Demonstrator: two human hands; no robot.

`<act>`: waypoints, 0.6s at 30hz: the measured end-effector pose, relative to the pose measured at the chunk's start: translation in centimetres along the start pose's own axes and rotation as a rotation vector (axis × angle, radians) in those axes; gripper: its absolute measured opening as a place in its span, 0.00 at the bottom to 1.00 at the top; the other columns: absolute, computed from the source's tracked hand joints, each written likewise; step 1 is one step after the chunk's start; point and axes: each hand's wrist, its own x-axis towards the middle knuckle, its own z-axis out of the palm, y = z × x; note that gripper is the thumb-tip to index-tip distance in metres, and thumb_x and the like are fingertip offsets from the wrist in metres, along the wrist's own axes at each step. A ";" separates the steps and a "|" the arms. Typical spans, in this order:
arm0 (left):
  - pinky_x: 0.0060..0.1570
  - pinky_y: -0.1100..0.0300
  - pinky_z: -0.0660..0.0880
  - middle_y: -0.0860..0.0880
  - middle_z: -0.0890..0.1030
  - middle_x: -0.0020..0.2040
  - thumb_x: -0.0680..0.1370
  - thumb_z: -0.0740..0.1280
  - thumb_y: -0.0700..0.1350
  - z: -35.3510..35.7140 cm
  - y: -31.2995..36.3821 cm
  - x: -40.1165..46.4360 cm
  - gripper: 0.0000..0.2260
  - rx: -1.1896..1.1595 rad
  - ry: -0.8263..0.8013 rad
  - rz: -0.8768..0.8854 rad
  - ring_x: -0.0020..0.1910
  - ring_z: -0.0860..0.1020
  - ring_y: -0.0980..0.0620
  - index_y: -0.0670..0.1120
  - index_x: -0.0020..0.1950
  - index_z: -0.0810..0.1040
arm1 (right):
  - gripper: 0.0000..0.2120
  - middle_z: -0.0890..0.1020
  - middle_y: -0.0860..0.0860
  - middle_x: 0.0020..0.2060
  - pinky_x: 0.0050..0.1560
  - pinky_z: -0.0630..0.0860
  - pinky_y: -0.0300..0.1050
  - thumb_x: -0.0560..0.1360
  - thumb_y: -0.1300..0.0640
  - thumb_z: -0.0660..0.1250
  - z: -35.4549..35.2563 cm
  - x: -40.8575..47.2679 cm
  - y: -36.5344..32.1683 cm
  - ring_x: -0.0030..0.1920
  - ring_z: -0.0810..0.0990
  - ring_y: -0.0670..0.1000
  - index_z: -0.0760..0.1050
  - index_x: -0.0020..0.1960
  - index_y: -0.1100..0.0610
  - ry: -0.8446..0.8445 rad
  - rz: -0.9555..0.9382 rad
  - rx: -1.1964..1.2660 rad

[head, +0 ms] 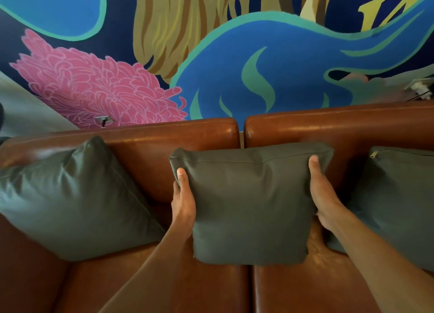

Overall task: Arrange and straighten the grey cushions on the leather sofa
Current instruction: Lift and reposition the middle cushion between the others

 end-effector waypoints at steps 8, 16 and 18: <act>0.73 0.39 0.66 0.43 0.69 0.77 0.72 0.47 0.80 1.1 0.2 1.3 0.42 0.082 -0.021 -0.024 0.74 0.69 0.38 0.60 0.81 0.61 | 0.43 0.66 0.49 0.82 0.78 0.56 0.70 0.76 0.22 0.51 -1.3 0.5 -0.5 0.82 0.64 0.58 0.57 0.85 0.43 -0.007 0.108 -0.085; 0.73 0.39 0.67 0.46 0.70 0.77 0.73 0.50 0.79 0.4 0.1 2.0 0.41 0.165 -0.009 0.058 0.74 0.70 0.40 0.60 0.81 0.59 | 0.39 0.65 0.48 0.82 0.77 0.59 0.71 0.78 0.26 0.56 -1.8 0.7 -0.4 0.81 0.64 0.60 0.52 0.85 0.39 0.004 0.048 -0.112; 0.74 0.42 0.65 0.48 0.67 0.79 0.80 0.50 0.71 0.7 0.4 1.3 0.33 0.241 0.098 0.232 0.76 0.67 0.42 0.59 0.82 0.56 | 0.38 0.68 0.50 0.80 0.76 0.65 0.63 0.80 0.31 0.61 -1.8 0.9 -0.4 0.78 0.68 0.58 0.53 0.85 0.40 0.089 -0.097 -0.133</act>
